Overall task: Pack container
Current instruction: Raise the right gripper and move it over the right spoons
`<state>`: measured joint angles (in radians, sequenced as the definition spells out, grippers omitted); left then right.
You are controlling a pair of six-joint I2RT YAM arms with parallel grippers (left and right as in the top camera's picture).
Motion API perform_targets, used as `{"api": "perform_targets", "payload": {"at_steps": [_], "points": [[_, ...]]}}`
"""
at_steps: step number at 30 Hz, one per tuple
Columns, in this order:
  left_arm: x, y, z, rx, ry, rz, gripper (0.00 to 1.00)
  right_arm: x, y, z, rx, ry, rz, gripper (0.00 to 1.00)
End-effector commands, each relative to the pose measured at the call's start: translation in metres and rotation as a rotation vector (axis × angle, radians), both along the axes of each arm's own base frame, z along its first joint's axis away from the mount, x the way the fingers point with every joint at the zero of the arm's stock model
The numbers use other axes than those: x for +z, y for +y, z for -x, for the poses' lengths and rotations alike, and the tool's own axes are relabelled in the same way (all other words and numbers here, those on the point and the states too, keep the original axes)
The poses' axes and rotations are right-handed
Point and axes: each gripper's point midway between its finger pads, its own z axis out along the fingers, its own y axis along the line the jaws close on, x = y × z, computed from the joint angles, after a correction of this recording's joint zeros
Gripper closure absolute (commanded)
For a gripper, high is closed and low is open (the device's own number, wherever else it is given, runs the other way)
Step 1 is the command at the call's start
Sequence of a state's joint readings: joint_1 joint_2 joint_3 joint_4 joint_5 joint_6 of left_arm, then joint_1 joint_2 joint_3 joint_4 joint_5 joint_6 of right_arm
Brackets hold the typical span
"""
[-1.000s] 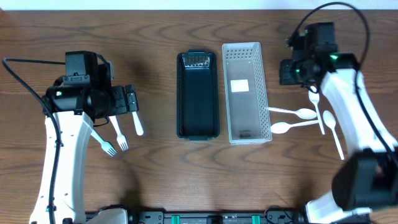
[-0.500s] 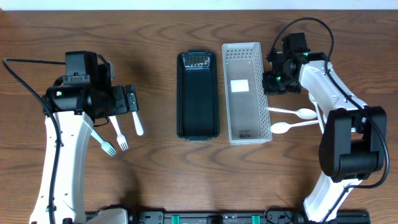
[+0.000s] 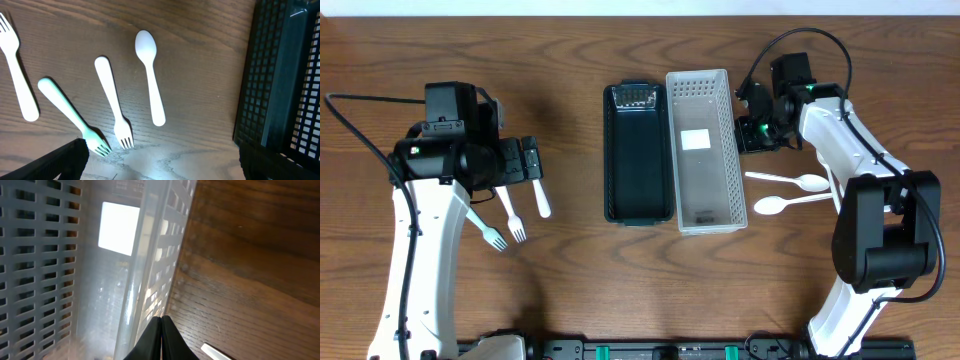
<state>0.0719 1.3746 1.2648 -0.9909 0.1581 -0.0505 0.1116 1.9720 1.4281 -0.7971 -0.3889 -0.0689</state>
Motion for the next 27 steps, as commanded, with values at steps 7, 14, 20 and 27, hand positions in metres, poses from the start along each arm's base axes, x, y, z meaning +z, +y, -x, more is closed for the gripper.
{"api": "perform_targets", "payload": {"at_steps": [7, 14, 20, 27], "points": [[0.009, 0.001, -0.005, -0.011, -0.024, -0.001, 0.02, 0.009, 0.014, -0.002, 0.047, -0.021, -0.058, 0.91], [0.009, 0.001, -0.005, -0.011, -0.024, -0.001, 0.02, -0.007, -0.065, -0.015, -0.281, -0.009, 0.312, 0.62], [0.009, 0.001, -0.004, -0.011, -0.024, -0.001, 0.02, 0.055, -0.129, -0.025, -0.48, -0.093, 0.453, 0.17], [0.009, 0.001, -0.004, -0.01, -0.024, -0.001, 0.02, 0.153, -0.143, 0.007, -0.457, -0.153, 0.393, 0.01]]}}
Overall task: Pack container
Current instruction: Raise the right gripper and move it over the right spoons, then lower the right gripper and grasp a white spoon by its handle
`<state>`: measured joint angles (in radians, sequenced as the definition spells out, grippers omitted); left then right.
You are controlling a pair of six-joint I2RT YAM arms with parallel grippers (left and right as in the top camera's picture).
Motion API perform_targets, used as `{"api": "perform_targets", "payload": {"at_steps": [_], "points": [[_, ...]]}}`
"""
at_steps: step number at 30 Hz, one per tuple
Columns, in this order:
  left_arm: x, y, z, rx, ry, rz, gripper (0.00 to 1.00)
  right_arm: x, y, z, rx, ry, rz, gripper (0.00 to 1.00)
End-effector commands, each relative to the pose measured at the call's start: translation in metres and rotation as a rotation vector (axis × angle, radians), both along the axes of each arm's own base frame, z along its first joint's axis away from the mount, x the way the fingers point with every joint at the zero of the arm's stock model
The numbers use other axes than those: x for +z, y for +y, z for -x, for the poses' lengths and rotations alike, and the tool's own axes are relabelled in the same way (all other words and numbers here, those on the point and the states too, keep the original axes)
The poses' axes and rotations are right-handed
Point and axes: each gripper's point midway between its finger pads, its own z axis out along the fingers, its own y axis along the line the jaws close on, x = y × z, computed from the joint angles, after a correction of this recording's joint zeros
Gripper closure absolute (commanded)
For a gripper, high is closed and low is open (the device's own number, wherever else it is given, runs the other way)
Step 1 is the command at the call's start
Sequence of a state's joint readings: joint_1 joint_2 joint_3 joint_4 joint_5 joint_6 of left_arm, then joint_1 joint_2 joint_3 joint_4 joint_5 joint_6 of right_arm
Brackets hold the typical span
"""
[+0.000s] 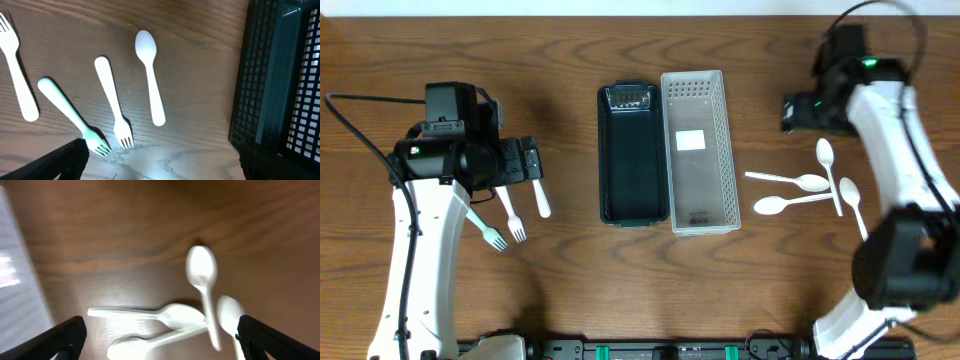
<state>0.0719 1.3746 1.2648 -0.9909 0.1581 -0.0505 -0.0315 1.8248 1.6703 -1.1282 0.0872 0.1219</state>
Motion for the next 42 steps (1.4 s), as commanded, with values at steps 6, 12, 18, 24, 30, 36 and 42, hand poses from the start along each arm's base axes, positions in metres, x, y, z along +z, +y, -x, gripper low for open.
{"api": "perform_targets", "payload": {"at_steps": [6, 12, 18, 24, 30, 36, 42], "points": [[0.009, 0.001, -0.004, -0.01, -0.024, -0.001, 0.02, 0.042, -0.025, 0.043, -0.033, 0.007, 0.038, 0.01], [0.009, 0.001, -0.004, -0.01, -0.024, 0.0, 0.02, -0.014, -0.056, 0.035, -0.013, 0.084, 0.032, 0.01], [0.009, 0.001, -0.004, -0.01, -0.023, 0.0, 0.02, -0.06, -0.074, 0.02, 0.03, 0.152, 0.037, 0.01], [0.008, 0.0, -0.003, -0.01, -0.015, 0.0, 0.02, -0.098, -0.068, 0.014, 0.056, 0.208, -0.007, 0.01], [0.008, 0.001, -0.003, -0.01, -0.015, 0.0, 0.02, -0.132, -0.063, 0.021, 0.077, 0.294, -0.045, 0.01], [0.008, 0.0, -0.003, -0.01, -0.016, 0.0, 0.02, -0.153, -0.06, 0.032, 0.078, 0.346, -0.067, 0.01], [0.008, 0.0, -0.003, -0.01, -0.015, 0.0, 0.02, -0.166, -0.057, 0.046, 0.074, 0.379, -0.075, 0.09]]}}
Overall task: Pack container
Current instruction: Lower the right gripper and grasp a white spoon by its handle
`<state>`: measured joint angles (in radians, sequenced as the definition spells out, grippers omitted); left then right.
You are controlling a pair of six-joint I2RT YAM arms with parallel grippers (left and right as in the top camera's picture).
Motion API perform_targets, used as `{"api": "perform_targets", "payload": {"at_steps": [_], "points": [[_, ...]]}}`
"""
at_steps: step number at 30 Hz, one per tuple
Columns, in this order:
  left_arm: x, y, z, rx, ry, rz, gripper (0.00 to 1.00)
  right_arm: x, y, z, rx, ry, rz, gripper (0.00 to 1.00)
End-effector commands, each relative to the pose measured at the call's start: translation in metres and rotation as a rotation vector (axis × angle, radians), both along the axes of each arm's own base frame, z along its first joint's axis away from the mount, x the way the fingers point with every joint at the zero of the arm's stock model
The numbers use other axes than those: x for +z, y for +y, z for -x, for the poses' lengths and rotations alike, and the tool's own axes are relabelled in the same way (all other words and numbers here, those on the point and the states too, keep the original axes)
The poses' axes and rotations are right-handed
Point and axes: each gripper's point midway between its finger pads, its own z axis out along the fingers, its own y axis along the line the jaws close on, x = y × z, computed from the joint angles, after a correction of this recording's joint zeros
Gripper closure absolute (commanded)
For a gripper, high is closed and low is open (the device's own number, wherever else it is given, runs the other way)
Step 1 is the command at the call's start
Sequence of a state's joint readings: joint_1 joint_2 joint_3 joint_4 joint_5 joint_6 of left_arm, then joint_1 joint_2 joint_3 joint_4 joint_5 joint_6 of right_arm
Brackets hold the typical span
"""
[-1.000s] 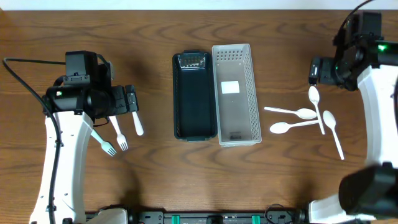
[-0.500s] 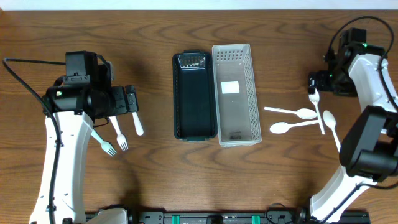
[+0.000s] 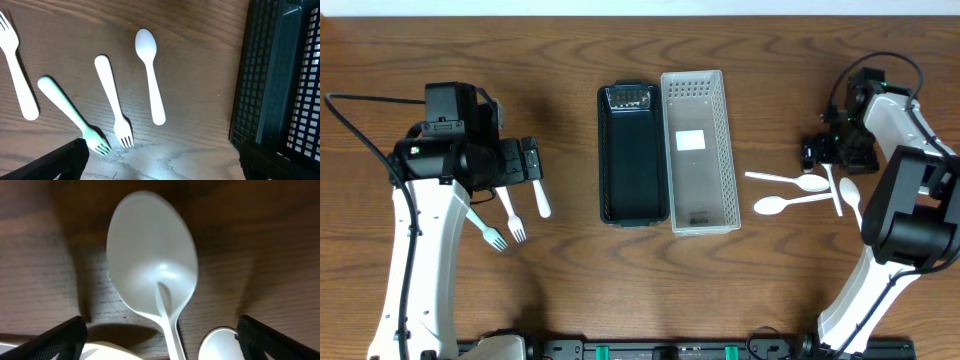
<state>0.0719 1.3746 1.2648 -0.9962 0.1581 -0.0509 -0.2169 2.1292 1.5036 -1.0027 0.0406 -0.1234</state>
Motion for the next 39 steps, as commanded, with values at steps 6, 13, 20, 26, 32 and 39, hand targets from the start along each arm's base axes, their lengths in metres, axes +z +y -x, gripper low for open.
{"api": "perform_targets", "payload": {"at_steps": [6, 13, 20, 26, 32, 39], "points": [[0.008, 0.0, -0.003, -0.01, -0.017, 0.0, 0.01, -0.02, 0.006, 0.021, -0.028, 0.053, -0.017, 0.27], [0.007, 0.0, -0.001, -0.01, -0.008, 0.001, 0.02, -0.027, 0.008, 0.029, -0.061, 0.068, -0.016, 0.63], [0.007, 0.0, 0.0, -0.01, -0.006, 0.001, 0.02, -0.027, 0.008, 0.027, -0.081, 0.062, -0.013, 0.82], [0.007, 0.0, -0.001, -0.011, -0.006, 0.001, 0.02, -0.027, 0.007, 0.026, -0.085, 0.055, -0.012, 0.92], [0.007, 0.0, 0.0, -0.01, -0.006, 0.001, 0.02, -0.02, 0.006, 0.017, -0.084, 0.032, -0.008, 0.97], [0.007, 0.0, -0.001, -0.011, -0.006, 0.001, 0.02, 0.011, 0.0, -0.007, -0.118, -0.01, 0.007, 0.99]]}}
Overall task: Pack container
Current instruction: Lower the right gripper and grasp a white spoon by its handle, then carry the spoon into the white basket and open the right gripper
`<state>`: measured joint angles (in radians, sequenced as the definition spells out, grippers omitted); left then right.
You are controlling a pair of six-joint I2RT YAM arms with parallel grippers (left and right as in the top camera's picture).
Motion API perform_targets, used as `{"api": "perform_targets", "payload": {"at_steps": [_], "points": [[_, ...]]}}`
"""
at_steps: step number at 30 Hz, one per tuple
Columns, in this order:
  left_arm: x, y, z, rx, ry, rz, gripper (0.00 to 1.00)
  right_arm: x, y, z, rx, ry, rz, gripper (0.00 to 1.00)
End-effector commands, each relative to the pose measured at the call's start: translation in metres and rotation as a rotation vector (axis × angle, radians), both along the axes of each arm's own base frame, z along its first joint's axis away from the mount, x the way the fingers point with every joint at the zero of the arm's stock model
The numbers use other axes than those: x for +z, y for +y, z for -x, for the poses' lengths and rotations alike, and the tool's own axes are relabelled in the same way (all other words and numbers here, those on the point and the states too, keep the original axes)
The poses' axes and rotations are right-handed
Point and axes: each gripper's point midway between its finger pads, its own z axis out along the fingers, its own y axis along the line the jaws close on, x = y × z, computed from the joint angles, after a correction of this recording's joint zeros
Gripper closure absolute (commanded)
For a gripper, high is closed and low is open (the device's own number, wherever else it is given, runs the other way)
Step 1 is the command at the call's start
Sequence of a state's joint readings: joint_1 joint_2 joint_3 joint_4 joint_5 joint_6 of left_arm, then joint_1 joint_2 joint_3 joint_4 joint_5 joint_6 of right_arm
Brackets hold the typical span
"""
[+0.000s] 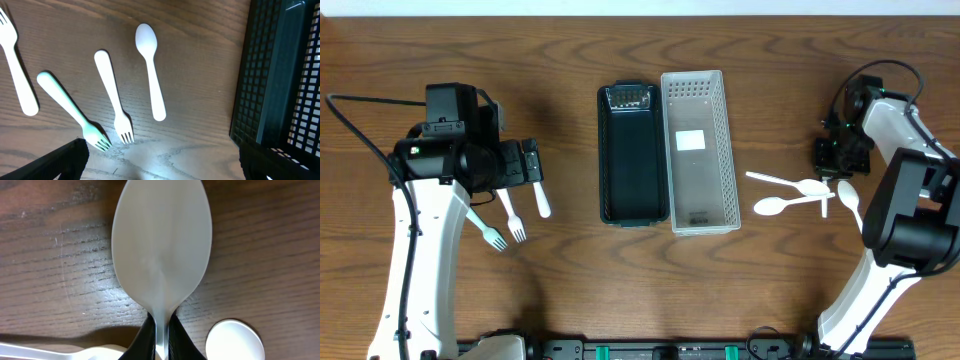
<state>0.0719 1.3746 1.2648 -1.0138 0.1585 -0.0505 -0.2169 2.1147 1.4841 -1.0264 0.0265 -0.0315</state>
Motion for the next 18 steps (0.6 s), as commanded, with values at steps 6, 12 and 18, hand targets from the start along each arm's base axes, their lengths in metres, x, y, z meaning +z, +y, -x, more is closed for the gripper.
{"api": "perform_targets", "payload": {"at_steps": [6, 12, 18], "points": [[0.008, 0.001, -0.005, -0.01, -0.024, -0.001, 0.02, 0.081, -0.017, -0.058, -0.038, -0.162, 0.073, 0.99], [0.008, 0.001, -0.004, -0.01, -0.024, -0.001, 0.02, 0.169, 0.009, -0.092, 0.022, -0.353, 0.062, 0.99], [0.008, 0.001, -0.004, -0.01, -0.023, 0.0, 0.02, 0.213, 0.12, -0.094, 0.421, -0.44, -0.097, 0.99]]}}
